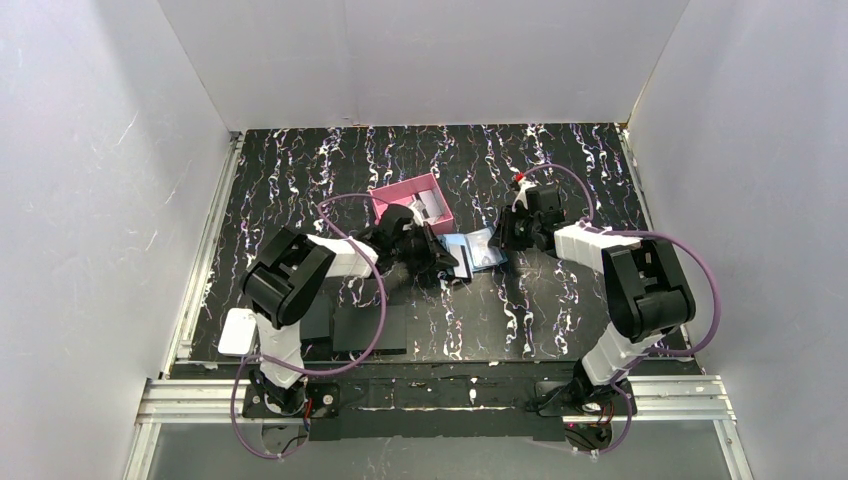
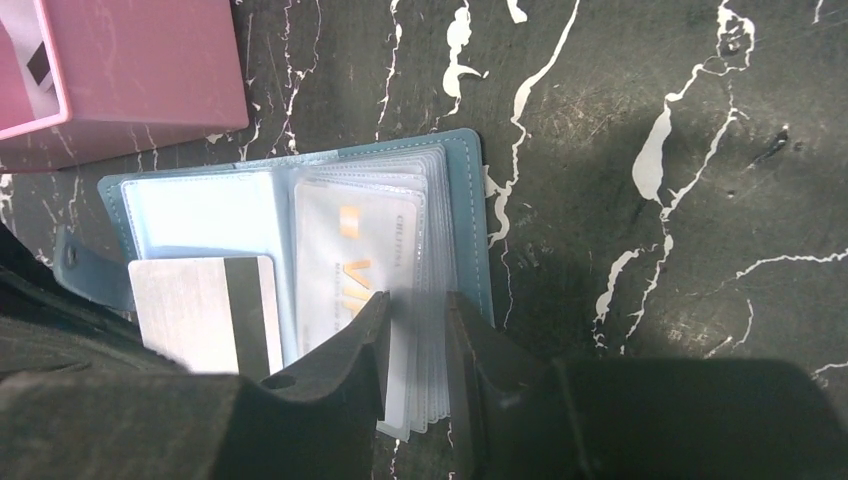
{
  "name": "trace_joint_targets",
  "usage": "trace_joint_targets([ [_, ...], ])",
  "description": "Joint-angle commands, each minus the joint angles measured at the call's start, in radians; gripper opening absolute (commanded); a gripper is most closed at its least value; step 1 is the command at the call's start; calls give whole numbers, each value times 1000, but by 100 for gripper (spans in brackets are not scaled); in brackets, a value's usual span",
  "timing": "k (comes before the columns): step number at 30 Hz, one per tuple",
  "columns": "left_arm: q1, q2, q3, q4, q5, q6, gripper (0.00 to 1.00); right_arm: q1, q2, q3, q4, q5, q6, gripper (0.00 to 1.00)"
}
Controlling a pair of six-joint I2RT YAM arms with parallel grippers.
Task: Put the credit cards into the card holder
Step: Insert the credit card into the card holder.
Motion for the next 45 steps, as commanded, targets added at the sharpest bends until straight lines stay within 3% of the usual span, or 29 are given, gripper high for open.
trace_joint_targets([
  [1, 11, -1, 60, -48, 58, 86, 0, -15, 66, 8, -114, -57, -52, 28],
  [9, 26, 57, 130, -103, 155, 92, 0, -18, 87, 27, -122, -88, -64, 28],
  [33, 39, 96, 183, -185, 144, 88, 0, -21, 94, 23, -117, -109, -70, 27],
  [45, 40, 98, 207, -186, 6, 96, 0, -21, 99, 28, -115, -126, -67, 27],
])
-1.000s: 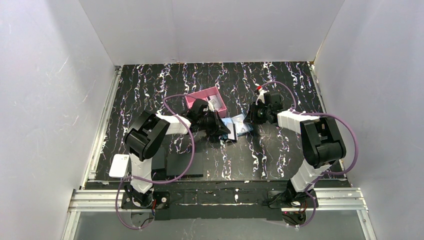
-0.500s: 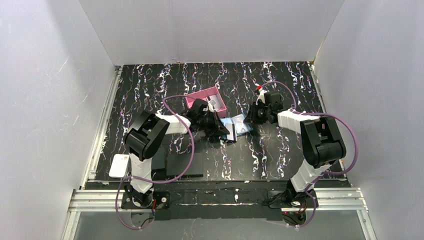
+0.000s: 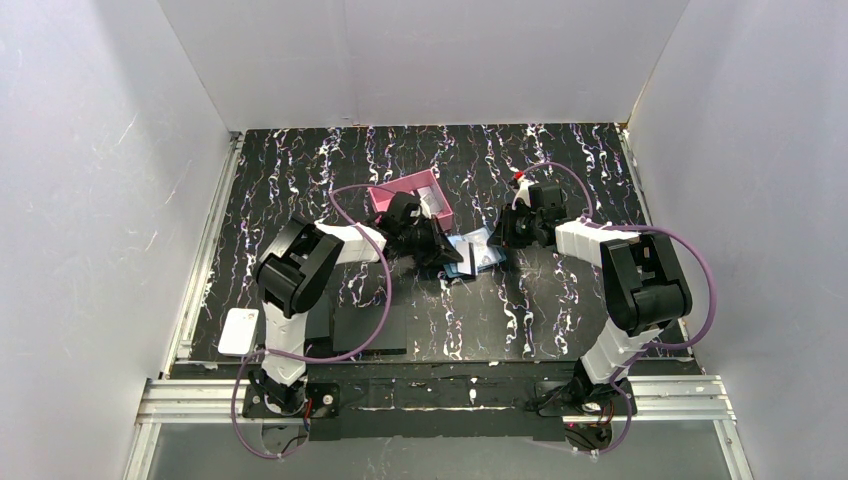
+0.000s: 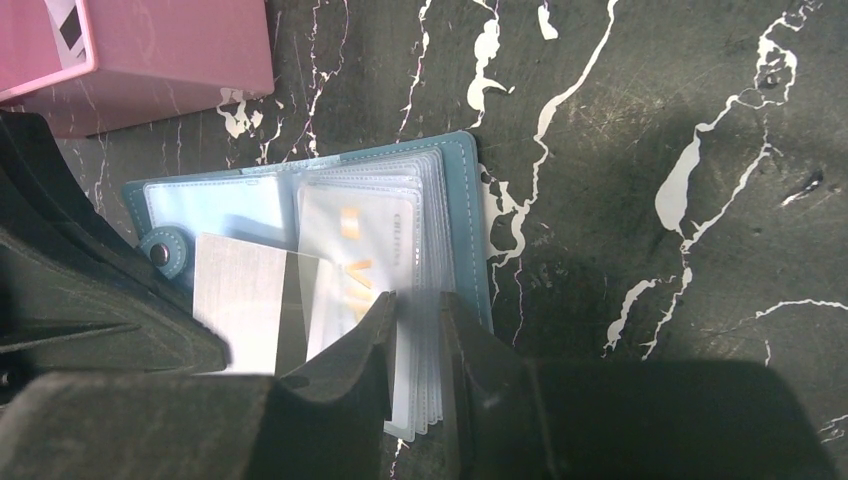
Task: Put the credit cards into the card holder
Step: Insert the credit card into the card holder.
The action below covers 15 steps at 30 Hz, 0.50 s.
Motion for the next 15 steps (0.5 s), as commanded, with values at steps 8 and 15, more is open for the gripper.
trace_joint_targets([
  [8, 7, -40, 13, -23, -215, 18, 0, 11, 50, -11, -105, -14, -24, 26],
  [15, -4, -13, 40, -23, -239, -4, 0, 11, 48, -14, -105, -15, -21, 26],
])
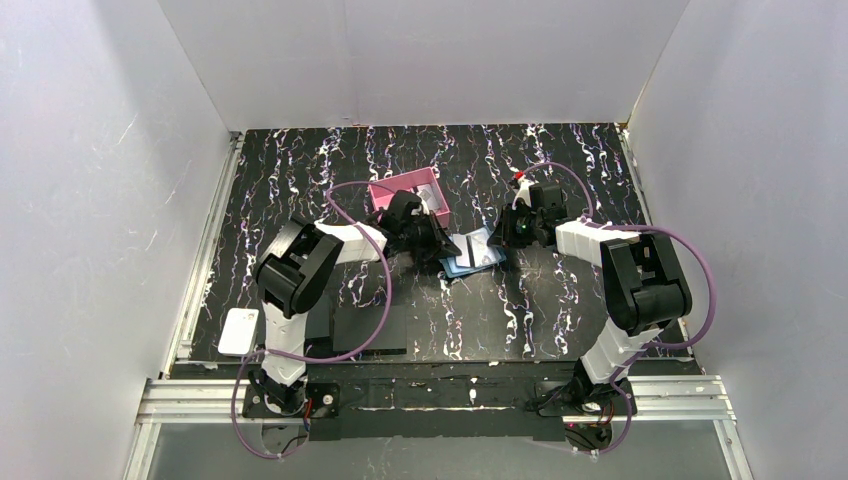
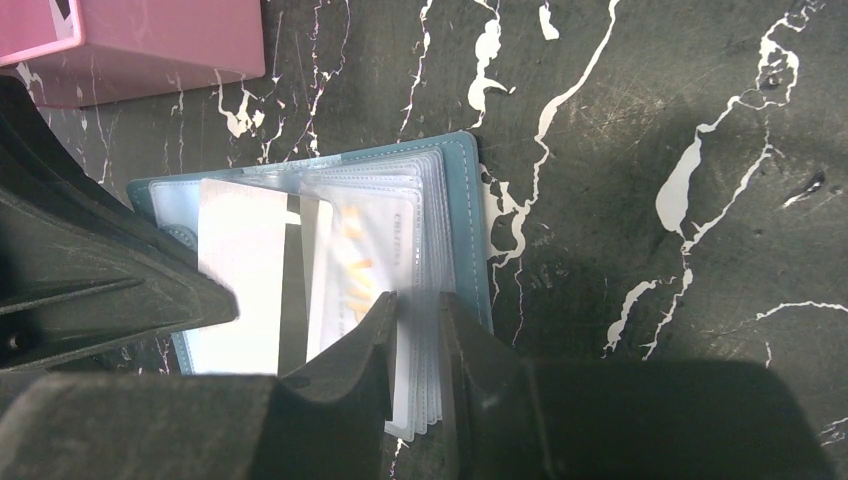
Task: Put the credit cards into the card holder
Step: Insert the credit card into the card holder.
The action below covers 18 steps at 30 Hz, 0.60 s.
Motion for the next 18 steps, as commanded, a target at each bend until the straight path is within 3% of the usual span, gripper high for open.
trace_joint_targets([
  [1, -3, -11, 32, -25, -120, 6, 0, 14, 46, -16, -105, -8, -17, 26],
  [11, -24, 14, 46, -18, -142, -74, 0, 13, 29, -29, -95, -25, 36, 27],
  [18, -61, 27, 71, -25, -161, -65, 1, -15, -3, -52, -62, -85, 199, 36],
])
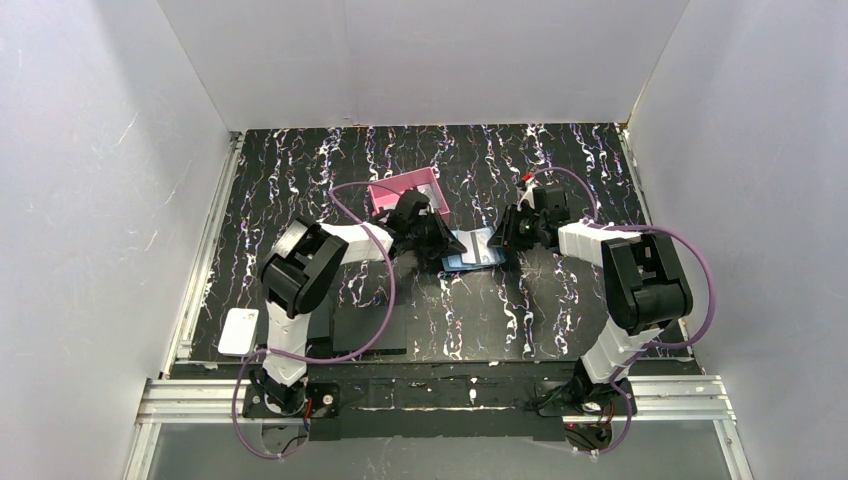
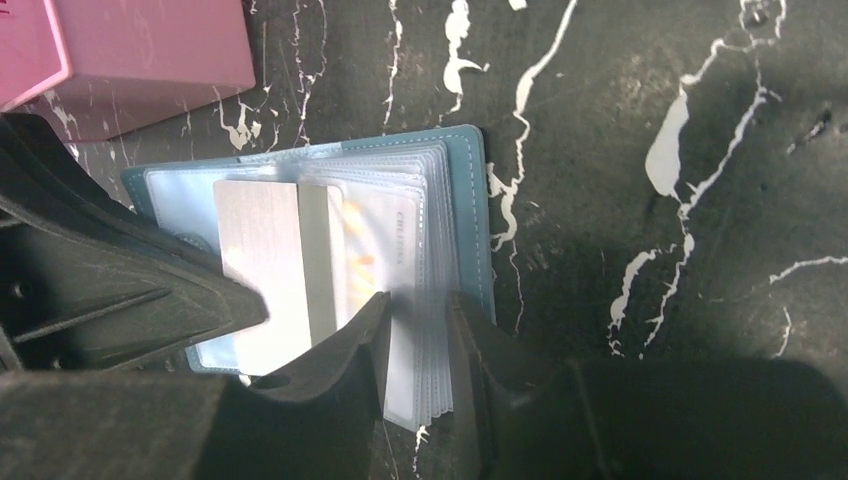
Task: Put the credit cards into the card holder
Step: Insert the credit card into the card holder.
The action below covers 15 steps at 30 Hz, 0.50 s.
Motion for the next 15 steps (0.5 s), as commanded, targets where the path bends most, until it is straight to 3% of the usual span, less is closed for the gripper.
trace_joint_targets([
  [1, -29, 15, 31, -11, -94, 20, 2, -5, -6, -26, -77, -81, 97, 36],
  [8, -34, 16, 96, -176, -116, 153, 26, -39, -37, 39, -183, -86, 5, 42],
  [15, -67, 44, 236, -336, -158, 301, 33, -39, -29, 46, -174, -91, -24, 41],
])
